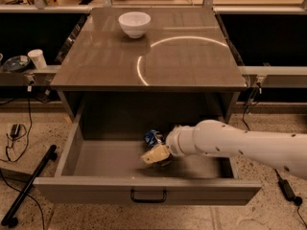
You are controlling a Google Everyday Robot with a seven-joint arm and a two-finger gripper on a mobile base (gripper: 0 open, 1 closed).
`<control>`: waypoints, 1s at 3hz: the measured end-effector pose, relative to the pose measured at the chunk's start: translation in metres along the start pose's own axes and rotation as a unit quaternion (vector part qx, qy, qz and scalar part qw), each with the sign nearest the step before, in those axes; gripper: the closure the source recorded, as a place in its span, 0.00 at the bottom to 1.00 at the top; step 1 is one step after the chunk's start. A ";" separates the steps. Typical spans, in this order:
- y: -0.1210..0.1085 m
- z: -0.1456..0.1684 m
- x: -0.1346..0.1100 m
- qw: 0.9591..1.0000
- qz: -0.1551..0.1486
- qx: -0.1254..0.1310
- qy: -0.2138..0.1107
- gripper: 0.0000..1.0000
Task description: Pick pepsi can from top drawer and place on counter
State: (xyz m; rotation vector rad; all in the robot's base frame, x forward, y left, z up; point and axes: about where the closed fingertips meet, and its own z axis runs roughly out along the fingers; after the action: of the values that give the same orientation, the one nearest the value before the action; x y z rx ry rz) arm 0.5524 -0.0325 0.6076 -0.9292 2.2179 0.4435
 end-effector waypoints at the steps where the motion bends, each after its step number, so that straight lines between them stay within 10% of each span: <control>1: 0.000 0.000 0.000 1.000 0.000 0.000 0.000 0.23; 3: 0.000 0.000 0.000 1.000 0.000 0.000 0.000 0.69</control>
Offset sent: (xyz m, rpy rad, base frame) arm 0.0000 0.0000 0.0000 0.0000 0.0000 0.0000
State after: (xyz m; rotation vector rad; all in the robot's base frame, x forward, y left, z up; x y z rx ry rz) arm 0.5524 -0.0324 0.6076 -0.9293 2.2178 0.4436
